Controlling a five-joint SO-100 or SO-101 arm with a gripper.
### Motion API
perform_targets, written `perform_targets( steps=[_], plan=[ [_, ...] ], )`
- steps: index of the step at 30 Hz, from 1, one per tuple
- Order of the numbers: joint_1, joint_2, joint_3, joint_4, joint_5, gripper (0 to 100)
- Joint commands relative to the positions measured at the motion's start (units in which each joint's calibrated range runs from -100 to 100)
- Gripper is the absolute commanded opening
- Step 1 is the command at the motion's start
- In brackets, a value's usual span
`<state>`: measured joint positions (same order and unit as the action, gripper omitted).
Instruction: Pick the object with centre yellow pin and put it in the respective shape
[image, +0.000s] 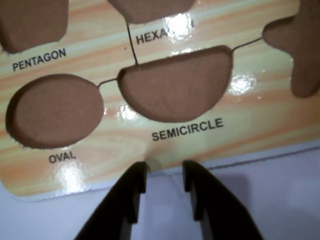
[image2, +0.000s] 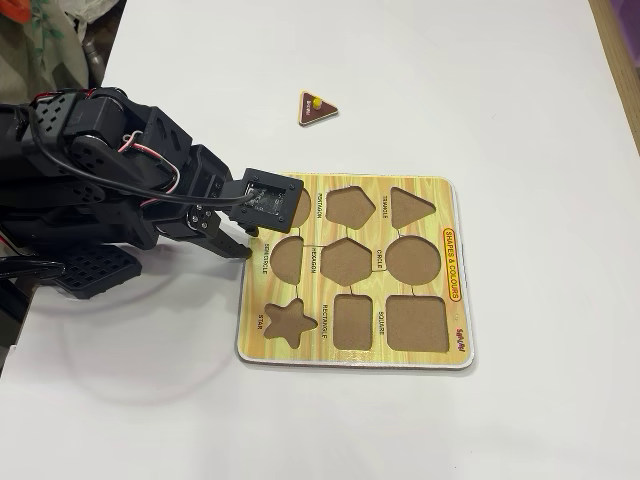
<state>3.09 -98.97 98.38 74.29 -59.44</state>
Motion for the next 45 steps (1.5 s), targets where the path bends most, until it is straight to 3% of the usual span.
perform_targets(
  steps=[1,10,27,34,45],
  plan=[
    [0.04,1.56,0.18,-0.57,-0.19,9],
    [-0.35,20.48,-8.72,-2.73,-0.19,9],
    [-1.13,60.73,-48.02,-1.61,-0.29,10],
    [-16.08,68.43,-51.53,-2.64,-10.33,10],
    [-36.19,83.99,-66.01,-2.64,-17.18,10]
  ],
)
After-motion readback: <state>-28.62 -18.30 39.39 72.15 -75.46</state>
